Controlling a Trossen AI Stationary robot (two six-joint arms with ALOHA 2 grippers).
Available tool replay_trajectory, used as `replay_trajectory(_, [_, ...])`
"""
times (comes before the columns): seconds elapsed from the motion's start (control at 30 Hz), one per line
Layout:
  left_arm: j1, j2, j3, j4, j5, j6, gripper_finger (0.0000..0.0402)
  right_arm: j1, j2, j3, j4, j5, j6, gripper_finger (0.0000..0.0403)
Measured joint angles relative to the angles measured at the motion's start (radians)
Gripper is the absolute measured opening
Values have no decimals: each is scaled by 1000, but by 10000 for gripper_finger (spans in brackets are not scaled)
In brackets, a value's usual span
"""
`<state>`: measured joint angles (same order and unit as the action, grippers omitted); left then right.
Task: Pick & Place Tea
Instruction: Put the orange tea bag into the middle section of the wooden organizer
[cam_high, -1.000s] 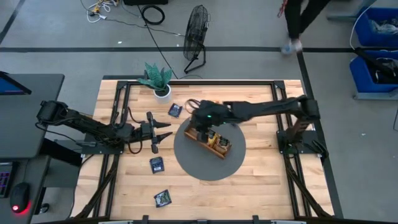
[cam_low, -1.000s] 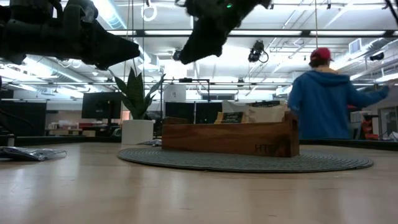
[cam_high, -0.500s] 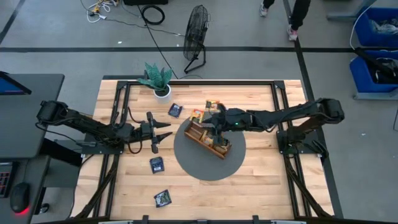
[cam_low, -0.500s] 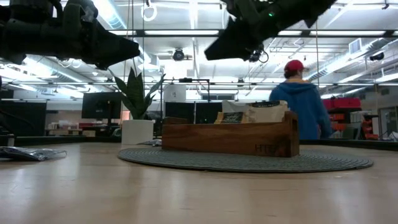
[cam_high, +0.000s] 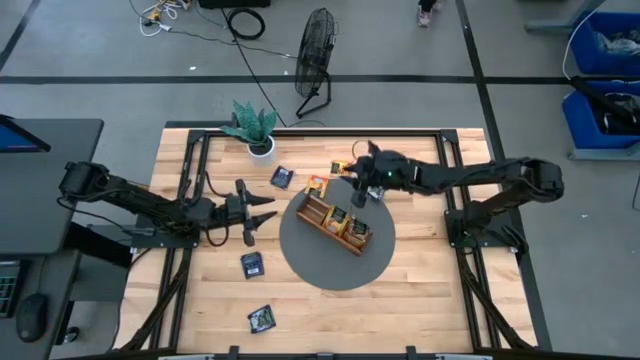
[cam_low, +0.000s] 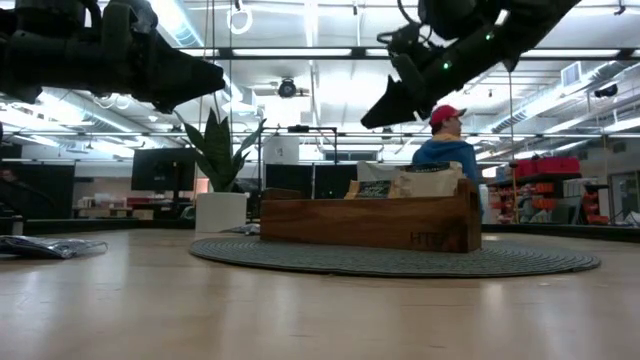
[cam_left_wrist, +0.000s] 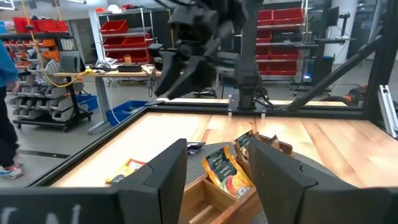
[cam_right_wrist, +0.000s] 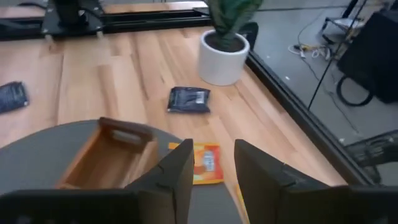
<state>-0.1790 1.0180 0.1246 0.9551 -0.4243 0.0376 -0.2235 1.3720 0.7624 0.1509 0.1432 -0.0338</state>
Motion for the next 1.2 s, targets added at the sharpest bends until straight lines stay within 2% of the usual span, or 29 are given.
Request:
replay_trajectory(0.2, [28,0,0,59,-1,28,177,-153,0,0,-10,-125,79,123])
replay_trajectory(0.5, [105,0,0,82,-1,34,177,-332,27,0,-105,-167,277,123])
replay_trajectory(0.57, [118,0,0,82,-2,35,177,-358,51,0,-117,-206,289,123])
replay_trajectory(0.73, [152,0,0,81,-1,58,177,-397,181,29,-110,-312,321,123])
replay_trajectory(0.87, [161,0,0,70,-1,63,177,-414,297,107,-147,-376,321,123])
replay_trajectory(1.03, [160,0,0,59,-1,79,177,-420,384,221,-311,-344,285,123])
replay_trajectory(1.2, [160,0,0,33,-1,78,177,-426,420,253,-400,-359,273,123])
